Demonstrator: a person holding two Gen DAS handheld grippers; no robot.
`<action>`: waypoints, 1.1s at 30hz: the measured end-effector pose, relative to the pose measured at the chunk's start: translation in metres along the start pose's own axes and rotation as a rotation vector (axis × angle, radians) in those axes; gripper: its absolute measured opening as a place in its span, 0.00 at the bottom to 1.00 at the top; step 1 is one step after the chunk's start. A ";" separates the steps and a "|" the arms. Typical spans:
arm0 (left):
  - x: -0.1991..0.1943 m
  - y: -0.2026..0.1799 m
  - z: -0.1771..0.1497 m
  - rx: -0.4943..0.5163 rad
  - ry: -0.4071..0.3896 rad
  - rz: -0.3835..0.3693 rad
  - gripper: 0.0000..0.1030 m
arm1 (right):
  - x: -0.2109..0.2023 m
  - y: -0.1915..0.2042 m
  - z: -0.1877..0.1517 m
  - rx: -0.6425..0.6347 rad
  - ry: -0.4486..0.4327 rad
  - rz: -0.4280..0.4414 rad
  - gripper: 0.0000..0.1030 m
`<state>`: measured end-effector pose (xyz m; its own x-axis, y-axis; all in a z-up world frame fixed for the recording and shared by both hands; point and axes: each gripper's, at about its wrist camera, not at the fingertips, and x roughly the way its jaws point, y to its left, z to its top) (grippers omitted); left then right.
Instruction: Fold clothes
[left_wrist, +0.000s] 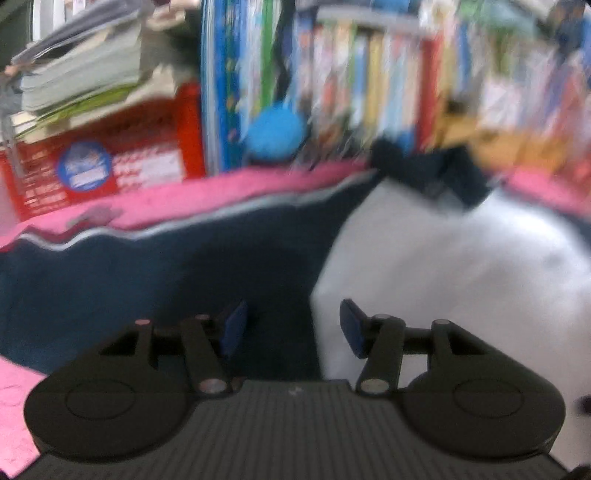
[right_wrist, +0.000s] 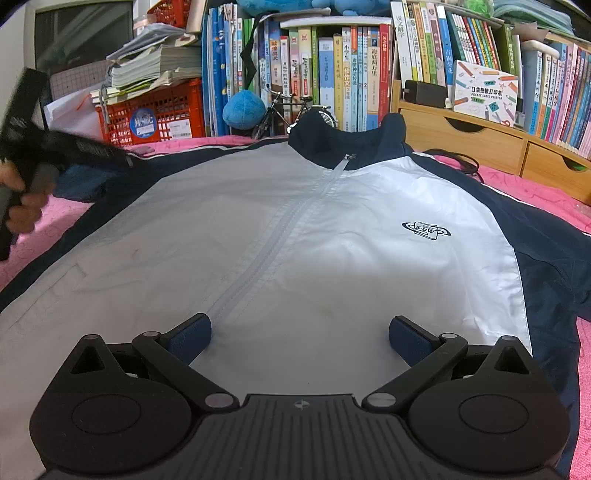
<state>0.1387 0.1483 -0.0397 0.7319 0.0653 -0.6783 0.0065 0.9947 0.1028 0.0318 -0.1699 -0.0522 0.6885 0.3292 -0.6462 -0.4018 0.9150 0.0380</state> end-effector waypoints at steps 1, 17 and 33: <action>0.004 0.008 -0.003 -0.032 -0.019 0.030 0.67 | 0.000 0.000 0.000 0.001 0.000 -0.001 1.00; -0.111 -0.054 -0.032 -0.034 -0.084 -0.033 0.74 | -0.019 0.004 -0.005 0.014 0.018 -0.074 1.00; -0.239 -0.109 -0.152 -0.027 -0.013 -0.008 0.86 | -0.148 0.054 -0.074 0.047 -0.079 -0.212 1.00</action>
<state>-0.1403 0.0366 0.0009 0.7405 0.0570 -0.6696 -0.0064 0.9970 0.0777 -0.1363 -0.1862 -0.0107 0.8008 0.1436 -0.5815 -0.2154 0.9749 -0.0559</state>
